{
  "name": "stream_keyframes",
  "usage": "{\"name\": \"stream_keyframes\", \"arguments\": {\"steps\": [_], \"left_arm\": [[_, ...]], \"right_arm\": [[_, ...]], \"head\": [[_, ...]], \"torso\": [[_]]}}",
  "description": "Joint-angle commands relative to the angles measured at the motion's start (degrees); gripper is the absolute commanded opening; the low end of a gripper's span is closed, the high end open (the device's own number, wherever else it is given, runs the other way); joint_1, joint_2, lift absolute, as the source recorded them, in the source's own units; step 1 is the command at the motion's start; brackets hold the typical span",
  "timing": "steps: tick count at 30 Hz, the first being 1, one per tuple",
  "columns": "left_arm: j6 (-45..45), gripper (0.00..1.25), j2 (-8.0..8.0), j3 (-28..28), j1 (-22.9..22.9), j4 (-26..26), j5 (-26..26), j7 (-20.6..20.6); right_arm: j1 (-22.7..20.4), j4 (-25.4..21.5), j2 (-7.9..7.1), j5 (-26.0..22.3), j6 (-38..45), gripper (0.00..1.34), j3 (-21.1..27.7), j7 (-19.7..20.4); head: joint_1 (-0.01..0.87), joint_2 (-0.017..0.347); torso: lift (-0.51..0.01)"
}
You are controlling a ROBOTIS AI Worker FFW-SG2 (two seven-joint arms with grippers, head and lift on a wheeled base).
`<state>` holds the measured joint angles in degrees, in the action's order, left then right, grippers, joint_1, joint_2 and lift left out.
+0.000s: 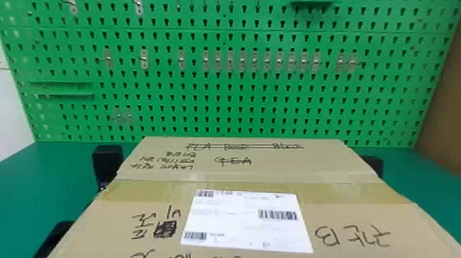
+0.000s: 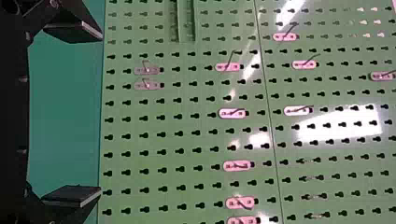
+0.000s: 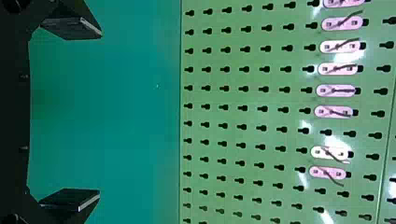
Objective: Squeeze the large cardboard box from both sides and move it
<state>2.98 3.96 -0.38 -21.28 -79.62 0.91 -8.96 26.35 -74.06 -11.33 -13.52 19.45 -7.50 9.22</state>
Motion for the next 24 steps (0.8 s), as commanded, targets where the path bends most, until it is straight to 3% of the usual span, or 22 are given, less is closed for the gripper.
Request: {"name": "stream_keyframes", "arguments": {"steps": [1,12,24], "left_arm": [[-0.08,1.12,0.0,0.11,-0.95,-0.01,0.24,0.0],[0.01,1.12,0.09,0.82,-2.89,0.16,0.94,0.0],[0.01,1.12,-0.09,0.2,-2.09,0.52,1.03,-0.09]], "right_arm": [[1.25,0.05,-0.45,0.07,-0.03,1.24,-0.5,0.0],[3.98,0.58,-0.62,0.33,-0.03,1.24,-1.55,0.0],[3.1,0.93,-0.01,0.33,-0.21,1.24,-2.17,0.0]], "head": [[0.398,0.051],[0.398,0.051],[0.398,0.051]], "torso": [[-0.209],[-0.209],[-0.209]]}}
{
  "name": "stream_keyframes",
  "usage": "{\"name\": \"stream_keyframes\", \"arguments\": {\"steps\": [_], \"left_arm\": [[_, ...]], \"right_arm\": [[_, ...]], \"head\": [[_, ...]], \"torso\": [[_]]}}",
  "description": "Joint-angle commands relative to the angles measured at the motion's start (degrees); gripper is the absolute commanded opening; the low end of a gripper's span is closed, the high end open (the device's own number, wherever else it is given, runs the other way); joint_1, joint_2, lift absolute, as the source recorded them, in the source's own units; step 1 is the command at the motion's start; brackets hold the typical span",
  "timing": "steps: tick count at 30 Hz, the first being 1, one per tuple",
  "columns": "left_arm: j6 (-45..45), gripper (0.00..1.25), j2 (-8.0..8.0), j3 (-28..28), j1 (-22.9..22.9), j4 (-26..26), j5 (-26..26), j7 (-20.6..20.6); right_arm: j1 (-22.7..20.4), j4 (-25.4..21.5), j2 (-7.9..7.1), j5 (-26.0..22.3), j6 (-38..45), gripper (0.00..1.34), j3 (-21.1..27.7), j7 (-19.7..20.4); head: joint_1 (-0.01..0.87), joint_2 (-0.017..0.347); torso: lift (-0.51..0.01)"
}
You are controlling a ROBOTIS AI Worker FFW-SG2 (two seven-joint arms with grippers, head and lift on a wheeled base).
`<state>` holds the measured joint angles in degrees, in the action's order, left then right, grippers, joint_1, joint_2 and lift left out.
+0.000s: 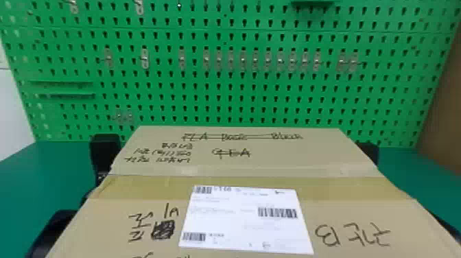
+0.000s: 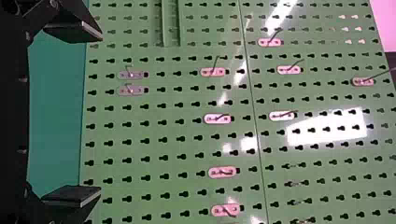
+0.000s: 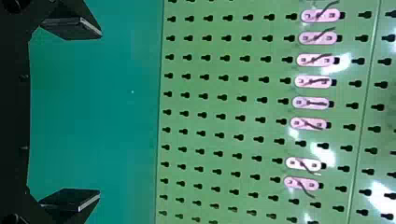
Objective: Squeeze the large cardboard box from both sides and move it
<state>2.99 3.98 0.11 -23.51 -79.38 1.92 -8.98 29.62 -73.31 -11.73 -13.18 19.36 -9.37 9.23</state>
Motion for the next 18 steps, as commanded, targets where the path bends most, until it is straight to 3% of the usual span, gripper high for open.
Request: {"name": "stream_keyframes", "arguments": {"steps": [1,18], "left_arm": [[0.0,1.12,-0.11,-0.28,0.13,0.27,0.01,-0.07],[-0.09,1.12,-0.29,-0.99,0.04,0.36,-0.08,-0.51]], "right_arm": [[0.0,0.27,0.39,0.0,-0.2,1.24,-0.47,0.0],[0.0,0.45,0.74,-0.09,-0.46,1.24,-0.74,0.0]], "head": [[0.398,0.051],[0.398,0.051]], "torso": [[-0.209],[-0.209]]}}
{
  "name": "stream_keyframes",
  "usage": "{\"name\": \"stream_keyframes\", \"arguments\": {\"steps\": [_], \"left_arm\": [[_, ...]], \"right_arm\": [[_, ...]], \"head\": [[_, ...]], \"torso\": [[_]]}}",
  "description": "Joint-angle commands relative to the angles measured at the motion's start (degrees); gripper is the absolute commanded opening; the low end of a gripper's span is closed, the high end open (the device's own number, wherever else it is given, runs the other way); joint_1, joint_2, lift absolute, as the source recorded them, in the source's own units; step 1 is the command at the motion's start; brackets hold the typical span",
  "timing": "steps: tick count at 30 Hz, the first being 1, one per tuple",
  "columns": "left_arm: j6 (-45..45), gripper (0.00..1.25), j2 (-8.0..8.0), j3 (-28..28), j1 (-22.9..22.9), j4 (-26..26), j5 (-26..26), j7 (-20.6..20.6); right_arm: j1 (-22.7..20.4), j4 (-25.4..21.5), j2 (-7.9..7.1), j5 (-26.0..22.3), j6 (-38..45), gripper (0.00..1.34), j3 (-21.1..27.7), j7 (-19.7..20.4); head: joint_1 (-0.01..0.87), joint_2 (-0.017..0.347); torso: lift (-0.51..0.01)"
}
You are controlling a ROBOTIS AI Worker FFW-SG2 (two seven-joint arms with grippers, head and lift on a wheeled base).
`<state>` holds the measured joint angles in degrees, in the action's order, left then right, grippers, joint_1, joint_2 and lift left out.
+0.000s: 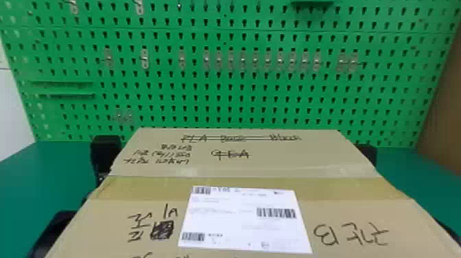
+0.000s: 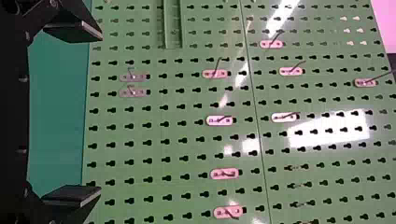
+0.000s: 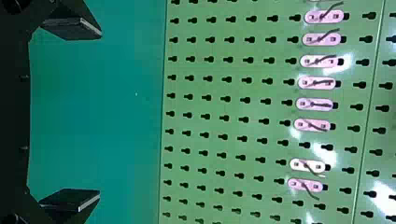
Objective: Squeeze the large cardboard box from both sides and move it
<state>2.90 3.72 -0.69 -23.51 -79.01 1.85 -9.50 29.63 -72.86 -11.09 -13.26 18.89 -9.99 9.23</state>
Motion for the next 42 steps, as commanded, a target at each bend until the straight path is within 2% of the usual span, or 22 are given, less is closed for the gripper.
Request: {"name": "stream_keyframes", "arguments": {"steps": [1,10,20,35,42], "left_arm": [[0.0,1.12,-0.02,-0.18,0.04,0.0,0.0,0.01],[-0.09,1.12,-0.02,-0.1,-0.22,0.0,0.0,0.01],[-0.35,1.12,-0.11,-0.18,-1.98,0.0,0.09,-0.17],[-0.35,1.12,-0.11,-0.45,-3.3,0.09,0.35,-0.17],[-0.44,1.12,-0.11,-0.54,-2.33,0.17,0.53,-0.17]], "right_arm": [[-0.01,0.0,0.1,-0.01,0.0,1.24,-0.2,0.0],[0.16,0.09,-0.16,-0.01,0.0,1.24,-0.29,0.0],[2.27,0.09,-0.86,0.26,-0.26,1.24,-0.82,0.0],[4.47,0.26,-1.13,0.43,-0.52,1.24,-2.05,0.0],[3.06,0.26,-1.13,0.87,-0.52,1.24,-2.23,0.0]], "head": [[0.398,0.051],[0.398,0.051],[0.398,0.051],[0.398,0.051],[0.398,0.051]], "torso": [[-0.209],[-0.209],[-0.209],[-0.209],[-0.209]]}}
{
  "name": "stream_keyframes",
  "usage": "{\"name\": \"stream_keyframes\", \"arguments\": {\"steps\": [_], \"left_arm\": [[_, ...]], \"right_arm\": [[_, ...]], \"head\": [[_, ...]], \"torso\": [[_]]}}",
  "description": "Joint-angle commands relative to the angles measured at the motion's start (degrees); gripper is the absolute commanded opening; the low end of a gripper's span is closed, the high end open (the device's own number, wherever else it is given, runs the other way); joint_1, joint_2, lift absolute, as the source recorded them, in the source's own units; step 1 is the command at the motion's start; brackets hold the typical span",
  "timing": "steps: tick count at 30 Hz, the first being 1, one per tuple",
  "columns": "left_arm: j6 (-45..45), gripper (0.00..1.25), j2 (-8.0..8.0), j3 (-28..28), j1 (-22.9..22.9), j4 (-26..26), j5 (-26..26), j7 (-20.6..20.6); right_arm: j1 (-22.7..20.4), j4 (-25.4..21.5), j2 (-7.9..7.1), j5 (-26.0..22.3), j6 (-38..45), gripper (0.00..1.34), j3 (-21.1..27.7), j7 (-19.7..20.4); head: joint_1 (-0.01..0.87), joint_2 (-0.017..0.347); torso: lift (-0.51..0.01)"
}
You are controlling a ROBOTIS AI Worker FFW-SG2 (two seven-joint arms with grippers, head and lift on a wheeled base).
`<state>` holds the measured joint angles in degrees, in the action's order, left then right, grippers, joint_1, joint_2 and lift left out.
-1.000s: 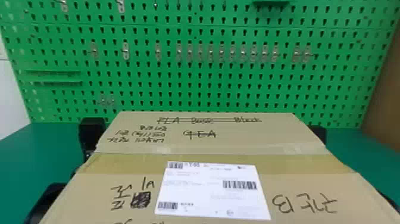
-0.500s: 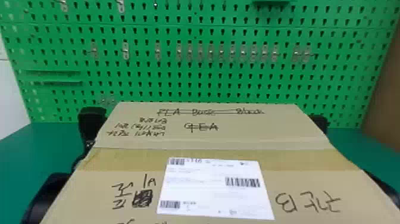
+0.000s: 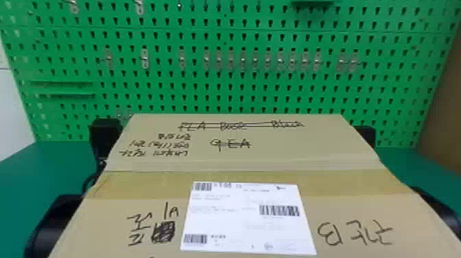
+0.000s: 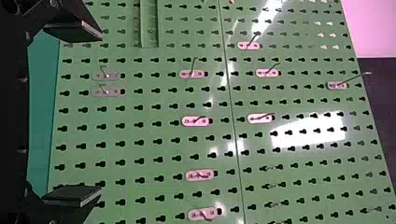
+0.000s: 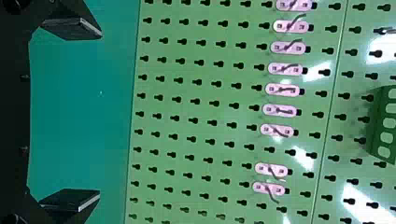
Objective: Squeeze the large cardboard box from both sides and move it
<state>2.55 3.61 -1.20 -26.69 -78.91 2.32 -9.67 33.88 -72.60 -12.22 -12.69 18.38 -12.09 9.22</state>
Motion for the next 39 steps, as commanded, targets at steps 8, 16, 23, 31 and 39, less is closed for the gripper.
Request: {"name": "stream_keyframes", "arguments": {"steps": [8,16,23,31,39], "left_arm": [[-0.7,1.12,-0.01,0.68,3.49,-0.19,-0.04,0.0],[-0.7,1.12,0.43,1.2,4.54,-1.42,0.58,0.0],[-0.61,1.12,0.96,0.94,3.84,-1.51,0.58,0.0],[-0.61,1.12,0.87,-0.11,3.4,-1.51,1.63,0.0],[-0.61,1.12,0.87,-0.64,3.31,-1.42,1.55,0.0]], "right_arm": [[-4.88,-0.35,-0.53,0.56,-0.01,1.24,1.54,0.0],[-6.11,-2.38,-2.02,2.23,0.17,1.24,3.04,0.0],[-5.76,-2.55,-1.85,2.41,0.43,1.24,3.04,0.0],[-5.23,-2.2,-1.32,2.58,0.43,1.24,1.81,0.0],[-4.97,-2.11,-1.32,2.41,0.34,1.24,1.28,0.0]], "head": [[0.398,0.051],[0.398,0.051],[0.398,0.051],[0.398,0.051],[0.398,0.051]], "torso": [[-0.209],[-0.209],[-0.209],[-0.209],[-0.209]]}}
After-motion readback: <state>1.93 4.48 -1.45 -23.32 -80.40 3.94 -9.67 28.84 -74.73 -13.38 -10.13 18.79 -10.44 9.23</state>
